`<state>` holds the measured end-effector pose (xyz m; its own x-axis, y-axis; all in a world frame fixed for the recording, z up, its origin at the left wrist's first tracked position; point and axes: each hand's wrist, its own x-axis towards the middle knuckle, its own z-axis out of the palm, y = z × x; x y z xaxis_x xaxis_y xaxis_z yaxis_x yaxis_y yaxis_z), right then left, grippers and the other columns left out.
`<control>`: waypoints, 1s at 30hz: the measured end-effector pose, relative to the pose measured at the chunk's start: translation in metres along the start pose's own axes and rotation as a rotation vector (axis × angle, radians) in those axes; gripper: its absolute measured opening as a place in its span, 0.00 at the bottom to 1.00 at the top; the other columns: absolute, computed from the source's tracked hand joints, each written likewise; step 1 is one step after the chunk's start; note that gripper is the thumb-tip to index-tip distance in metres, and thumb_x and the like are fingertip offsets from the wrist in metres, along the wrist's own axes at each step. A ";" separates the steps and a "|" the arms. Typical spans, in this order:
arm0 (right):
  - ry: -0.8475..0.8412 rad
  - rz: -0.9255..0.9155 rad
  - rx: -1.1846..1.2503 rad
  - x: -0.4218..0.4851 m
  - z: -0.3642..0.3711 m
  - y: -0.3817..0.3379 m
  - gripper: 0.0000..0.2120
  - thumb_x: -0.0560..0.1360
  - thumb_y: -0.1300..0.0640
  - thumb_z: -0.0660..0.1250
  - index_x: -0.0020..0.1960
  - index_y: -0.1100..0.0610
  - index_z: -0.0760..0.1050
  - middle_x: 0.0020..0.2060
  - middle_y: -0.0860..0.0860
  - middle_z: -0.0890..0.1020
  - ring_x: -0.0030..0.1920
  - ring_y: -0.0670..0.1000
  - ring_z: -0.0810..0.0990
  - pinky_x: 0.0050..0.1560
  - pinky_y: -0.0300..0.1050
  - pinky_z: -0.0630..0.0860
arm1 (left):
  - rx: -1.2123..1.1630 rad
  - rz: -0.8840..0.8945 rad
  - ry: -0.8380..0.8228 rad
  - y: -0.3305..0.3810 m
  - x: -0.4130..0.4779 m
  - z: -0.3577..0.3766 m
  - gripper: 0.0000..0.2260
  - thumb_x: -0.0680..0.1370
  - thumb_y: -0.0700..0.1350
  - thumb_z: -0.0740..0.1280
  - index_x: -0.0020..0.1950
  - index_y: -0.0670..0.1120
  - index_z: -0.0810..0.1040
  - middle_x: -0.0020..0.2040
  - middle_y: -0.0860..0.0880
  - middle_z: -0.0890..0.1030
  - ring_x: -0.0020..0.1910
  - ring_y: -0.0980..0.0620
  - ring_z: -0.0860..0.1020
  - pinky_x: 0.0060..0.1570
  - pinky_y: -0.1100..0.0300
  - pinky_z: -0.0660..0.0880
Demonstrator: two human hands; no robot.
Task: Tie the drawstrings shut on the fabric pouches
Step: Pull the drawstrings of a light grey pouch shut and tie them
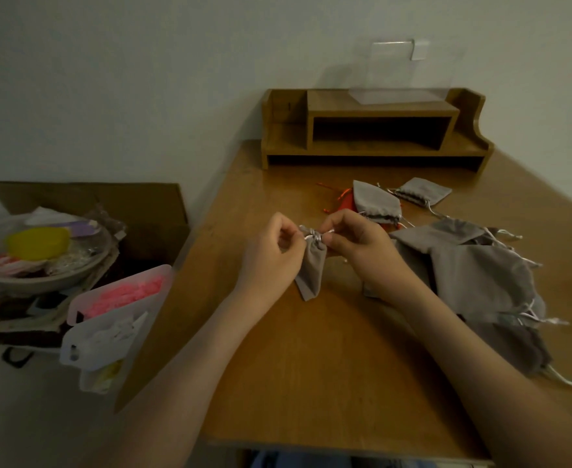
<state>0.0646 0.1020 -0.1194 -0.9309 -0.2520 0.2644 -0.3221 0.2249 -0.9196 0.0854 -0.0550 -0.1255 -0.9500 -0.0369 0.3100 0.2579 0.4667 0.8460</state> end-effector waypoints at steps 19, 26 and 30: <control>0.049 -0.092 -0.130 0.001 0.000 0.000 0.05 0.79 0.65 0.61 0.48 0.56 0.73 0.41 0.48 0.79 0.43 0.45 0.80 0.43 0.37 0.77 | -0.251 -0.114 -0.078 -0.004 0.005 0.001 0.05 0.80 0.40 0.62 0.50 0.49 0.76 0.49 0.49 0.80 0.49 0.55 0.81 0.49 0.61 0.79; 0.005 -0.063 -0.117 0.001 0.001 -0.002 0.07 0.77 0.67 0.63 0.52 0.58 0.73 0.43 0.51 0.79 0.44 0.46 0.80 0.45 0.36 0.78 | 0.120 0.009 -0.051 -0.008 0.007 -0.002 0.04 0.80 0.42 0.63 0.49 0.47 0.77 0.43 0.53 0.79 0.43 0.57 0.78 0.40 0.68 0.74; 0.041 -0.020 -0.052 0.000 0.000 0.000 0.07 0.77 0.67 0.63 0.51 0.57 0.74 0.43 0.50 0.79 0.42 0.40 0.79 0.43 0.33 0.77 | 0.330 0.206 0.045 -0.007 0.004 -0.004 0.06 0.81 0.43 0.61 0.45 0.46 0.74 0.41 0.51 0.75 0.38 0.55 0.73 0.33 0.67 0.68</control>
<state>0.0646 0.1022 -0.1191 -0.9303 -0.2181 0.2950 -0.3479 0.2694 -0.8980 0.0807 -0.0617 -0.1284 -0.8735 0.0518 0.4840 0.3653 0.7270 0.5814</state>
